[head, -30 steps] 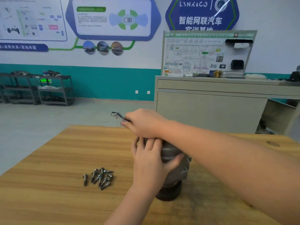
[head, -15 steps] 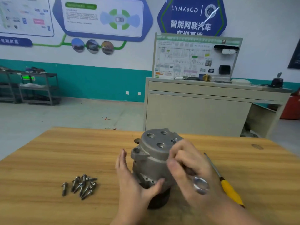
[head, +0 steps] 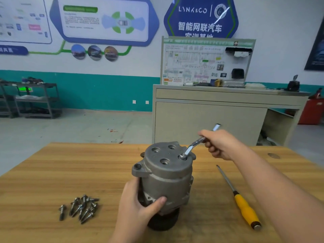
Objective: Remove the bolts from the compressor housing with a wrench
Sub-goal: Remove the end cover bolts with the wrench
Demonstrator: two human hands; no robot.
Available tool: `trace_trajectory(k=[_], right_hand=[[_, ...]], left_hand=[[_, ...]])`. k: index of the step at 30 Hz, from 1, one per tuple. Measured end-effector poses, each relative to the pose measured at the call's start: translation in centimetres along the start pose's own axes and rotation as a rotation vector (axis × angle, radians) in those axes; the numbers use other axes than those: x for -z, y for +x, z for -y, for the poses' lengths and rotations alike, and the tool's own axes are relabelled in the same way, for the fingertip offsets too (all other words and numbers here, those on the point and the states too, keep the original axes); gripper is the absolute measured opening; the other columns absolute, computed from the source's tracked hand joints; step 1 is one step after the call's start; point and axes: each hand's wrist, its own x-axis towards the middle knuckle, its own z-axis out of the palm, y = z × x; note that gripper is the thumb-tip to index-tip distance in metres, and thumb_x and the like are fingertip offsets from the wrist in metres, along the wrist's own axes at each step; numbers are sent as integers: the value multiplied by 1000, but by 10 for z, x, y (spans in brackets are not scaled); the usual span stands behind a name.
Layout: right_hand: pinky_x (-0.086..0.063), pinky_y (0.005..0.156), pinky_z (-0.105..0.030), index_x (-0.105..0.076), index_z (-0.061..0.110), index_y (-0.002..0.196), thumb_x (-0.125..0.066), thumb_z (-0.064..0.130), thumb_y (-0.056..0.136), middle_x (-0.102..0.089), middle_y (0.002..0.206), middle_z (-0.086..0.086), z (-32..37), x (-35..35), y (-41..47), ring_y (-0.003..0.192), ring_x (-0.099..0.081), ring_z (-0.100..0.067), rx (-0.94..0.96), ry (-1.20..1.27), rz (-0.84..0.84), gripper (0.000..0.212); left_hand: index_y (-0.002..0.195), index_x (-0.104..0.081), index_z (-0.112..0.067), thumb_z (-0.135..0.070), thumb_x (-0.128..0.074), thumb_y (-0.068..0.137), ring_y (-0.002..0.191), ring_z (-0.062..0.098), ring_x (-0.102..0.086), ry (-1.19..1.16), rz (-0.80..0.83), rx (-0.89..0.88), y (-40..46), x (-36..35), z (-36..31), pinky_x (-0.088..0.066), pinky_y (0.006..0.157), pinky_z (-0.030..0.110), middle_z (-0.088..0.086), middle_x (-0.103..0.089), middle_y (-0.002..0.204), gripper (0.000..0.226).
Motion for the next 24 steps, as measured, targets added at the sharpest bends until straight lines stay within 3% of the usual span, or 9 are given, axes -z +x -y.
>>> trace_trajectory(k=[3, 5, 7, 9, 11, 15, 18, 20, 24], right_hand=[[-24, 35, -10, -50, 11, 58, -56, 21, 87, -42, 39, 4, 36, -25, 12, 31, -34, -10, 111, -429, -54, 31], [-44, 48, -17, -54, 6, 67, -54, 15, 89, -56, 60, -4, 56, -53, 15, 51, -57, -15, 219, -720, -102, 24], [-51, 75, -32, -59, 3, 107, -53, 11, 91, -59, 95, -11, 67, -83, 14, 91, -63, -25, 286, -929, -170, 18], [-48, 75, -34, -51, 8, 130, -50, 9, 95, -56, 104, -9, 65, -107, 6, 93, -57, -25, 370, -990, -112, 35], [-45, 70, -35, -57, 11, 121, -43, 15, 100, -57, 94, -6, 58, -118, -15, 84, -55, -24, 583, -1007, -9, 26], [-30, 95, -45, -60, 20, 118, -39, 29, 103, -60, 114, -2, 37, -112, -71, 119, -39, -23, 992, -965, 90, 28], [-21, 100, -43, -63, 22, 112, -45, 32, 99, -55, 130, 3, 11, -94, -112, 131, -26, -18, 1239, -843, 141, 24], [-25, 102, -42, -64, 23, 93, -54, 36, 93, -54, 131, 5, -12, -72, -126, 133, -30, -17, 1331, -730, 134, 16], [-39, 93, -31, -67, 22, 74, -58, 40, 91, -60, 117, 8, -63, -25, -123, 112, -50, -19, 1421, -327, -66, 26]], left_hand=[[119, -44, -59, -64, -73, 46, 113, 6, -49, 11, -32, -10, -1, -1, 2, -41, 90, 24, -30, -44, 116, 78], [121, -44, -48, -63, -73, 42, 117, 17, -46, -9, -41, 17, -3, -3, 4, -39, 91, 18, -18, -36, 121, 85], [121, -42, -46, -62, -72, 40, 114, 23, -47, -23, -42, 36, -4, -2, 4, -39, 89, 17, -10, -37, 117, 88], [122, -40, -46, -62, -72, 39, 112, 22, -47, -33, -30, 32, -4, 0, 5, -40, 86, 13, -9, -40, 116, 90], [124, -41, -43, -62, -72, 39, 112, 23, -48, -44, -6, 46, -3, 2, 4, -41, 83, 9, -3, -43, 115, 93], [130, -40, -54, -62, -75, 35, 111, 23, -53, -103, 17, 60, 0, 8, 4, -44, 79, 6, 3, -48, 117, 101], [143, -33, -18, -83, -72, 23, 123, 24, -43, -10, 195, 70, 6, 11, 8, -41, 84, 4, 6, -39, 129, 141], [137, -42, 0, -75, -76, 27, 127, 28, -42, 102, 248, 39, 8, 8, 16, -38, 92, 6, 11, -41, 132, 137], [140, -37, -14, -83, -73, 20, 121, 12, -46, 61, 240, 113, 7, 8, 19, -37, 93, 6, 1, -38, 134, 143]])
